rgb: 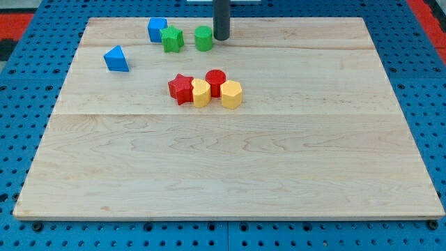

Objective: Push the blue triangle into the green star

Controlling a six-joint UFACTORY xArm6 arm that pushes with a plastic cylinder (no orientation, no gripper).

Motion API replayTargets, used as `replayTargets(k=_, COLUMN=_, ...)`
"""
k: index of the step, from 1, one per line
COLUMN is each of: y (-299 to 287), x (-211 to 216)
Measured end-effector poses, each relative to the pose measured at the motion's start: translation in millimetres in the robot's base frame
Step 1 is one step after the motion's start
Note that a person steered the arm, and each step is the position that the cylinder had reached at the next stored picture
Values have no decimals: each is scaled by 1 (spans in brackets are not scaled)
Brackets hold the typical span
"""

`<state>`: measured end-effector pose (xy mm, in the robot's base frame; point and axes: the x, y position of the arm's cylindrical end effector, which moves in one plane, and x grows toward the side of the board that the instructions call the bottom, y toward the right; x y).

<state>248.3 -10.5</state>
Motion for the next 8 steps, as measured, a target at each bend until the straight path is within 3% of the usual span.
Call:
replayTargets(k=2, y=-40, x=55)
replayTargets(k=4, y=-160, x=99)
replayTargets(k=6, y=-188, x=82)
replayTargets(k=7, y=-232, x=73)
replayTargets(k=8, y=-217, x=54)
